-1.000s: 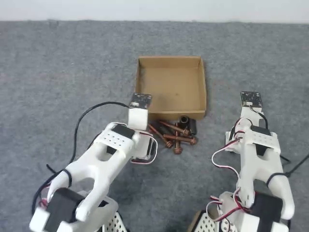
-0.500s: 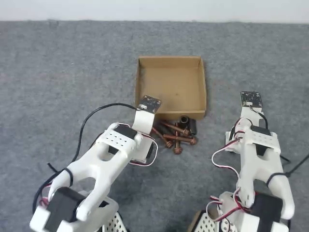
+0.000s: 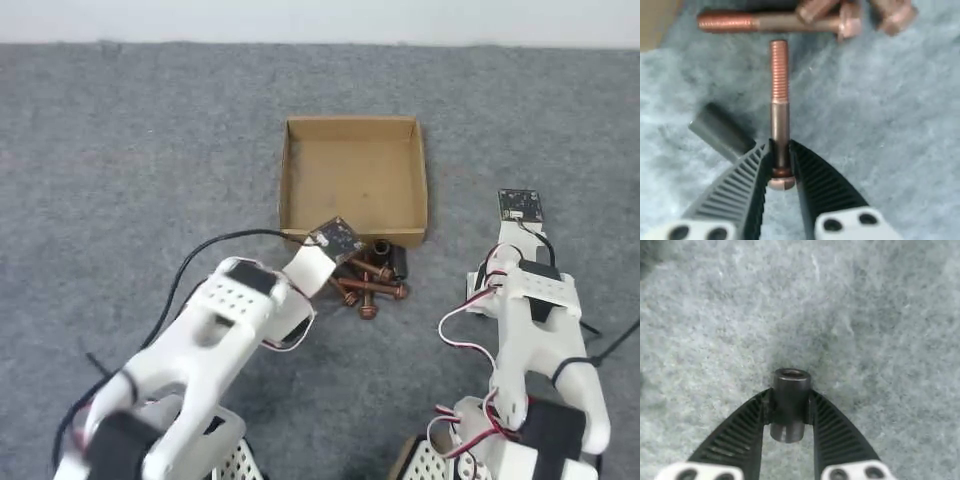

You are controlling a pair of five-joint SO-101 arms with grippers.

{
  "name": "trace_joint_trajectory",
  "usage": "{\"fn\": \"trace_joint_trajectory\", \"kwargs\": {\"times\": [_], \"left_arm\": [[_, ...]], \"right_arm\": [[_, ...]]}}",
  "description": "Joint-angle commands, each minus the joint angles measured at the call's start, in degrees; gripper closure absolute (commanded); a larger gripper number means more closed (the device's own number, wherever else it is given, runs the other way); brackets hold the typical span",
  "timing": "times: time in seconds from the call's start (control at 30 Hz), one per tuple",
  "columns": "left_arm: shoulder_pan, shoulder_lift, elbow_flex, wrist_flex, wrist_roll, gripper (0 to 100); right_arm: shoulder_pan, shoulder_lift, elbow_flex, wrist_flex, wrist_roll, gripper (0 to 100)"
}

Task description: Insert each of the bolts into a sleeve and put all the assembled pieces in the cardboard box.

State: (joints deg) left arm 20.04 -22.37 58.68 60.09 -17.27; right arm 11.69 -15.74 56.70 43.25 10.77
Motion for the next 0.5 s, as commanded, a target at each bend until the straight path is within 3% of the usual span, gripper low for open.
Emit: {"fn": "trace_joint_trajectory", "kwargs": {"times": [0.0,0.17,0.23,0.37,0.47], "left_arm": [[-4.0,-13.7,1.1,3.9,-5.3,99],[-18.1,-20.8,1.0,4.8,-4.5,99],[-23.3,-20.6,1.2,2.6,-0.2,99],[-29.4,-17.7,1.1,-1.9,17.1,99],[-29.8,-15.0,1.3,-5.6,31.7,99]], "right_arm": [[0.6,-0.2,-3.4,-0.1,0.7,99.2],[0.6,-0.2,-3.4,-0.1,0.7,99.2],[0.6,-0.2,-3.4,-0.1,0.7,99.2],[0.6,-0.2,-3.4,-0.1,0.7,99.2],[0.6,-0.2,-3.4,-0.1,0.7,99.2]]}}
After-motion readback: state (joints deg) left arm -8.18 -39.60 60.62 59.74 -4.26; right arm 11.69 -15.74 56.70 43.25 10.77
